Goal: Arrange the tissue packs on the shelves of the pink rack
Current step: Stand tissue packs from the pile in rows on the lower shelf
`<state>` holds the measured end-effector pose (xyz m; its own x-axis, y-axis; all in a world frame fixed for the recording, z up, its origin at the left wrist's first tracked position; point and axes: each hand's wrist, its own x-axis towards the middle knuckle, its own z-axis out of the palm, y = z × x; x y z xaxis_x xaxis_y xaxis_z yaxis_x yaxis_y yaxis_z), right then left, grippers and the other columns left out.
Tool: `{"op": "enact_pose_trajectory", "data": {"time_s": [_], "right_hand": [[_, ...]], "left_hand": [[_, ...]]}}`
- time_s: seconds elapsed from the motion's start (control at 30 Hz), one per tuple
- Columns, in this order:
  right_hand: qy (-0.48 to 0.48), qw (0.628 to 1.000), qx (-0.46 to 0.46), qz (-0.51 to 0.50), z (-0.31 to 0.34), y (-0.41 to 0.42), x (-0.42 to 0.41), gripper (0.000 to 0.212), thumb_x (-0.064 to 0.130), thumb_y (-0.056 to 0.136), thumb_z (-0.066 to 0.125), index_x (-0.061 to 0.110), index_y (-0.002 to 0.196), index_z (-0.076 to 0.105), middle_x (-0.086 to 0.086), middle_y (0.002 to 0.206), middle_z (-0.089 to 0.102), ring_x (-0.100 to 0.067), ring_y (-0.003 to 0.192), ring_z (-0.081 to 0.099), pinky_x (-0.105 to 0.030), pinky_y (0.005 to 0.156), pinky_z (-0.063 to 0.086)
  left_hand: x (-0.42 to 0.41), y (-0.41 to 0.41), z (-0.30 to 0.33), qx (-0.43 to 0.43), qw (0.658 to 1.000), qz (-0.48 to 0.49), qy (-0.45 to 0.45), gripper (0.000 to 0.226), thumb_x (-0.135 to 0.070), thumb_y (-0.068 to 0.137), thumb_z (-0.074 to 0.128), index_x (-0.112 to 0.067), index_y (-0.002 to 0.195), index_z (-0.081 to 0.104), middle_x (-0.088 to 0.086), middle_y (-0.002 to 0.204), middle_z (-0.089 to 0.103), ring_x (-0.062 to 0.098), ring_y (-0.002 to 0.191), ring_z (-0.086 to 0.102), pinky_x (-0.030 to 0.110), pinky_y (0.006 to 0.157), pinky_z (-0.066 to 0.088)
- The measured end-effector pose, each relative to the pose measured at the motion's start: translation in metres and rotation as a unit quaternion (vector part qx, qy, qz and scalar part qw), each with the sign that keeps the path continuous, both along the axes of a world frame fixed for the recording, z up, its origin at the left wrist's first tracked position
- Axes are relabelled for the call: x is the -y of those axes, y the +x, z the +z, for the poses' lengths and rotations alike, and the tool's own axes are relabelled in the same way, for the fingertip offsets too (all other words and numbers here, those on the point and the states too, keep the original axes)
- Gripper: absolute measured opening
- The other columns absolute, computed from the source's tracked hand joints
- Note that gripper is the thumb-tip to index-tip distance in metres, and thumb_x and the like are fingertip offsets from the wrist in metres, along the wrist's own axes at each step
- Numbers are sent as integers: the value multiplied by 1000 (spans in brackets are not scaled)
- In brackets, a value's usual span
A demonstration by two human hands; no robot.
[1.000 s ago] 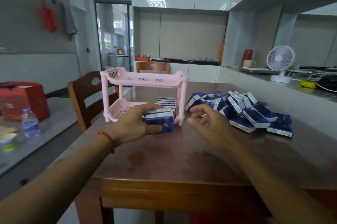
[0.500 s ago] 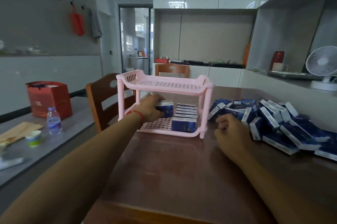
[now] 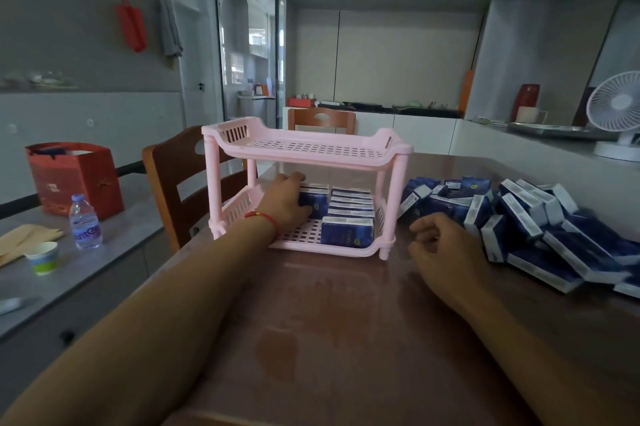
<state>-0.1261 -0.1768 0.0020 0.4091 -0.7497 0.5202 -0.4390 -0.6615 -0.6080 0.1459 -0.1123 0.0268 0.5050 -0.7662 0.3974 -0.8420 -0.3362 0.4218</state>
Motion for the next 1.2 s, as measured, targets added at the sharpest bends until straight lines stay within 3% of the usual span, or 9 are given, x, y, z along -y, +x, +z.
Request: {"op": "enact_pose_trajectory", "data": {"time_s": [0.13, 0.27, 0.47, 0.67, 0.8, 0.93, 1.07, 1.2], "right_hand": [[-1, 1000, -2, -2, 0, 0, -1, 18, 8, 87, 67, 19, 101, 62, 5, 92, 61, -3, 82, 57, -12, 65, 41], [5, 1000, -1, -3, 0, 0, -2, 17, 7, 88, 67, 18, 100, 63, 4, 93, 62, -4, 82, 57, -11, 65, 40], [6, 1000, 0, -2, 1, -1, -2, 15, 7, 88, 65, 19, 98, 63, 5, 91, 62, -3, 80, 57, -13, 63, 40], [3, 1000, 3, -9, 0, -4, 1, 13, 9, 88, 63, 18, 97, 63, 3, 90, 62, -4, 77, 58, -15, 61, 40], [2, 999, 23, -27, 1, -6, 5, 11, 8, 86, 62, 17, 92, 63, 2, 83, 63, -8, 72, 58, -17, 58, 39], [14, 997, 43, -57, 3, -8, 3, 10, 11, 86, 60, 17, 92, 65, 2, 81, 66, -11, 72, 59, -16, 57, 37], [4, 995, 52, -91, 10, -18, -6, 11, 14, 86, 58, 20, 93, 64, 0, 89, 69, -18, 83, 65, -29, 68, 51], [-41, 990, -6, -136, 24, -48, -6, 18, 18, 85, 62, 18, 103, 62, -4, 107, 65, -24, 102, 60, -39, 83, 52]], "left_hand": [[3, -2, -1, 21, 1000, 6, -19, 48, -17, 87, 69, -11, 132, 55, 17, 130, 56, 33, 120, 52, 38, 104, 41], [3, -3, -2, 28, 999, 0, -28, 46, -18, 87, 70, -12, 130, 57, 15, 126, 59, 31, 117, 53, 37, 102, 42], [-1, -6, 1, -12, 1000, 4, -11, 67, -19, 84, 74, -11, 143, 43, 17, 137, 53, 33, 126, 50, 40, 107, 41], [-17, -21, 8, -13, 999, 6, -28, 72, 2, 84, 65, -12, 148, 35, 19, 145, 44, 37, 133, 45, 43, 109, 41], [-30, -43, 15, 26, 996, 24, -79, 49, -3, 80, 69, -10, 127, 56, 19, 132, 54, 37, 121, 53, 47, 104, 46], [-48, -75, 18, 159, 979, 60, -109, 15, -15, 81, 69, -11, 93, 62, 15, 106, 63, 36, 93, 60, 48, 78, 55], [-78, -120, 0, 229, 967, -32, -106, 11, -12, 75, 65, -13, 84, 59, 11, 92, 59, 36, 78, 58, 41, 60, 49], [-73, -168, -3, 200, 966, -150, -58, 13, -22, 80, 63, -20, 92, 58, 2, 98, 55, 30, 86, 59, 44, 70, 53]]}}
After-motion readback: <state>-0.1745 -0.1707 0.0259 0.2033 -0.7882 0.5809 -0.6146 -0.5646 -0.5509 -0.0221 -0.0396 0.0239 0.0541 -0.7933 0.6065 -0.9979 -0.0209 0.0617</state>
